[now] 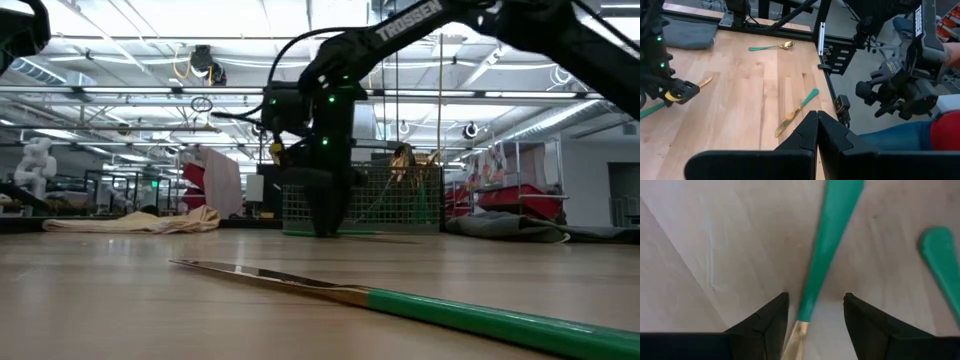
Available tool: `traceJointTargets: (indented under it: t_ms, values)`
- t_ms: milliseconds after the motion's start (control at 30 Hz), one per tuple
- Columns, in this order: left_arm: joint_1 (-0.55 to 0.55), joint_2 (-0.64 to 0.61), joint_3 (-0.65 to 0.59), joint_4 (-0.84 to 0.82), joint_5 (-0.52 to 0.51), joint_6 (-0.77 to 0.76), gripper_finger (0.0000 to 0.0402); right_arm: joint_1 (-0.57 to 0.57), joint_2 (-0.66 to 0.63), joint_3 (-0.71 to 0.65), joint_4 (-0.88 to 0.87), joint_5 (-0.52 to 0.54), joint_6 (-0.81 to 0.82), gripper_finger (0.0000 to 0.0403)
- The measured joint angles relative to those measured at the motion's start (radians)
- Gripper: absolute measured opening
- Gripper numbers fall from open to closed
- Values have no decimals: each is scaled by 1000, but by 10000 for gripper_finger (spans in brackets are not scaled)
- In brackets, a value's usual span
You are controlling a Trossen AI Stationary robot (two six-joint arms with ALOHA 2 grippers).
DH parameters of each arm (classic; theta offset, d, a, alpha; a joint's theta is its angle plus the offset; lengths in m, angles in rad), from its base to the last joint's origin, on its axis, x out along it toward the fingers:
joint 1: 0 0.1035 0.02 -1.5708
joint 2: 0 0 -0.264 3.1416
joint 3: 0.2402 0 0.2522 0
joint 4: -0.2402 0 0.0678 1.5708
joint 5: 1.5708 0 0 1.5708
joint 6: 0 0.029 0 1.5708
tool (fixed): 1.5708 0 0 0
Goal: Sort silverware
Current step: Put the knife into the middle left section of the dish rack
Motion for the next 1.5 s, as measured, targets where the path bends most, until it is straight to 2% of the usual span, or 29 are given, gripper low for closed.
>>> traceJointTargets:
  t_ms: [133, 300, 400, 500, 567, 733, 967, 1133, 1333, 1500]
  values:
    - [0, 0, 0, -21, 2, -2, 10, -5, 76, 106, -106, -66, -7, 180]
    - [0, 0, 0, -26, 4, -2, 10, -6, 119, 144, -139, -101, -18, 168]
    - [0, 0, 0, -35, 5, -2, 10, -8, 120, 144, -139, -114, 6, 123]
    - [0, 0, 0, -42, 5, -2, 10, -7, 121, 143, -139, -130, 24, 44]
    - [0, 0, 0, -42, 6, -2, 10, -8, 121, 143, -139, -129, 21, 15]
    - [0, 0, 0, -42, 6, -3, 10, 6, 113, 143, -132, -116, 32, 4]
    - [0, 0, 0, -41, 6, -2, 10, 47, 98, 185, -134, -32, 54, 1]
    - [0, 0, 0, -41, 6, -2, 10, 79, 84, 222, -86, -54, 59, 2]
    - [0, 0, 0, -44, 6, -2, 10, 85, 65, 228, -13, -28, 60, 2]
    - [0, 0, 0, -44, 6, -3, 10, 87, 53, 230, -68, -54, -69, 2]
